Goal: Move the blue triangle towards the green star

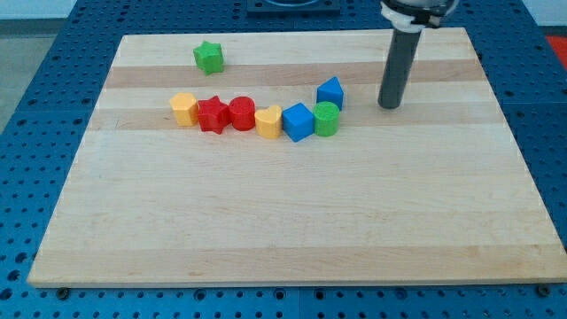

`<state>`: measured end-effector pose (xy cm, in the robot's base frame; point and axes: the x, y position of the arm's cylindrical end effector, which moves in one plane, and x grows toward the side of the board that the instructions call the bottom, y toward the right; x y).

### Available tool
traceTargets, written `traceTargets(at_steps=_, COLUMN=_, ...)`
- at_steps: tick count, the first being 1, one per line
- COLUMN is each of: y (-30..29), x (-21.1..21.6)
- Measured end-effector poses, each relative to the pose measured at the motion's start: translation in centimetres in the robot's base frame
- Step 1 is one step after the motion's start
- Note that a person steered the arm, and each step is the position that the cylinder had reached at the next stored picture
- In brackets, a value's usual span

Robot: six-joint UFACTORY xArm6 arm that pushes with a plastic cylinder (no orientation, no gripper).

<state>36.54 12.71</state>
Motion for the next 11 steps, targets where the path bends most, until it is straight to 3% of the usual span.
traceTargets(at_steps=2, y=-9.0, x=-4.3)
traceTargets(at_steps=3, y=-10.4, x=-4.7)
traceTargets(at_steps=5, y=-4.1, x=-1.2)
traceTargets(at_steps=6, y=-5.1, x=0.5)
traceTargets(at_steps=7, y=-9.1, x=0.1)
traceTargets(at_steps=8, y=-12.5, x=-3.0)
traceTargets(at_steps=11, y=-14.1, x=-5.4)
